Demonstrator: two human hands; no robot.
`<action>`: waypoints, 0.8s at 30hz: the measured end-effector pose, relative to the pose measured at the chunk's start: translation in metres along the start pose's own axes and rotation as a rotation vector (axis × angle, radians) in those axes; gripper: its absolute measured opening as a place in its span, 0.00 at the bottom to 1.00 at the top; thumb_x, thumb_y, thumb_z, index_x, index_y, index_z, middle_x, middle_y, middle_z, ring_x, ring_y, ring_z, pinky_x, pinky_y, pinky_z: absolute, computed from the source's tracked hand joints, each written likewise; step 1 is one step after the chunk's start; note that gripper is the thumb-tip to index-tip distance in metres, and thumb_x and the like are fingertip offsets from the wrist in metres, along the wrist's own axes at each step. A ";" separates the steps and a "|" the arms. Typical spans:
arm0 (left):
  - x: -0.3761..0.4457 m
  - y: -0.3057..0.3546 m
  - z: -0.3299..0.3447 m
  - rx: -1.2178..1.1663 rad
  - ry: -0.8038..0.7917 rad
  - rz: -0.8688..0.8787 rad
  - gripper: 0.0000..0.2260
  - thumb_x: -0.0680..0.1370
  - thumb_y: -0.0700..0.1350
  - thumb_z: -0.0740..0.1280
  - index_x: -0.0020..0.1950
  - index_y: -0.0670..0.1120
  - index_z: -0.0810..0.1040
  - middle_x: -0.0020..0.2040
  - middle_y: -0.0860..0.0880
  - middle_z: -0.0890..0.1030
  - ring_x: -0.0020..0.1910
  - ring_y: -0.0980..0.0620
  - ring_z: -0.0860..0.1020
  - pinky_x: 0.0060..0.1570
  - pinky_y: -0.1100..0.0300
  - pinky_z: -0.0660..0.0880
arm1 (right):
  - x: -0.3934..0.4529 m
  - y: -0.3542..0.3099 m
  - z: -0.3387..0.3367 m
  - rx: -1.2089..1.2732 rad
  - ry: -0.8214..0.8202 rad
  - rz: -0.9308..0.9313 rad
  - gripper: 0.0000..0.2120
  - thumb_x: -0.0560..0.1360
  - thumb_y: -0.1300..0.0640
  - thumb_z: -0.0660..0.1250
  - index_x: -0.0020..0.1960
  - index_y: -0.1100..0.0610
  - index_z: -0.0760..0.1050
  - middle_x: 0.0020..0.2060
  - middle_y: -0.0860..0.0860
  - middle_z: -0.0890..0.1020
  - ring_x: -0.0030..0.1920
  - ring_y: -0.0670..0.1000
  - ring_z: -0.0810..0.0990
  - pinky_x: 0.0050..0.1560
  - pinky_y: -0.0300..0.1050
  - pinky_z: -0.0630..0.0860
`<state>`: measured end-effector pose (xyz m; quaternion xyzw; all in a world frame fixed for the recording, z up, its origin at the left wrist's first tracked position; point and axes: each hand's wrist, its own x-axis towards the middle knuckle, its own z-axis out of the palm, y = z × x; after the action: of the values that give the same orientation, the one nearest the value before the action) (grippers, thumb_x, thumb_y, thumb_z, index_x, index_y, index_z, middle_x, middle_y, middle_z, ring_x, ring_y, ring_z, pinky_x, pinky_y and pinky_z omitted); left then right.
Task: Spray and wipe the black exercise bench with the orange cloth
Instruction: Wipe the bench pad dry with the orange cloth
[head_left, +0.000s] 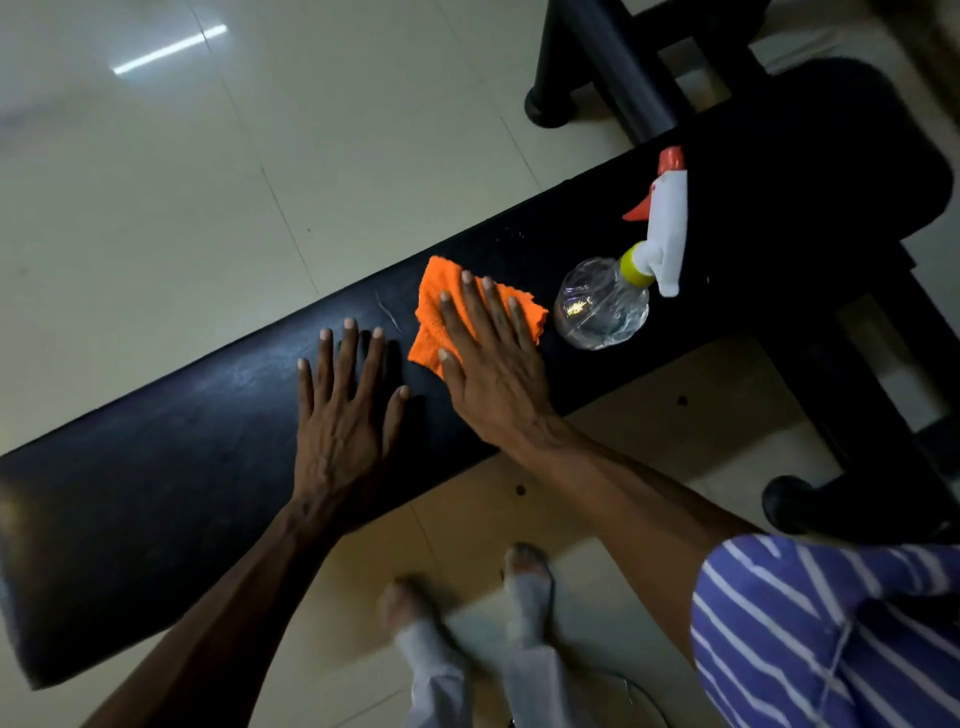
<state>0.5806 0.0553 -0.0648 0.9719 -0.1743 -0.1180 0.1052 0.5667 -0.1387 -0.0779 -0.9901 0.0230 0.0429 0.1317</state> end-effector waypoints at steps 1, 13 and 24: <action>0.003 0.000 0.000 -0.007 0.002 -0.004 0.31 0.84 0.59 0.49 0.85 0.48 0.53 0.86 0.44 0.46 0.85 0.44 0.41 0.83 0.41 0.43 | 0.006 0.006 -0.001 -0.002 -0.006 -0.015 0.30 0.88 0.45 0.50 0.87 0.53 0.49 0.87 0.56 0.48 0.87 0.58 0.46 0.85 0.60 0.46; 0.040 -0.020 0.001 -0.048 -0.021 -0.014 0.30 0.85 0.59 0.50 0.85 0.51 0.50 0.86 0.46 0.46 0.85 0.46 0.41 0.83 0.41 0.43 | 0.058 0.031 -0.010 -0.089 -0.008 -0.122 0.28 0.88 0.45 0.50 0.86 0.50 0.54 0.87 0.55 0.52 0.87 0.60 0.50 0.85 0.63 0.48; 0.034 -0.042 -0.005 -0.126 -0.046 0.026 0.30 0.85 0.59 0.51 0.85 0.50 0.53 0.86 0.47 0.48 0.85 0.47 0.43 0.83 0.42 0.45 | 0.009 0.004 -0.002 -0.028 0.004 -0.034 0.28 0.88 0.47 0.52 0.86 0.50 0.55 0.87 0.54 0.53 0.87 0.57 0.50 0.84 0.63 0.52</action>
<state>0.6265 0.0819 -0.0766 0.9581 -0.1813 -0.1497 0.1639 0.5751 -0.1438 -0.0780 -0.9922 0.0056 0.0391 0.1184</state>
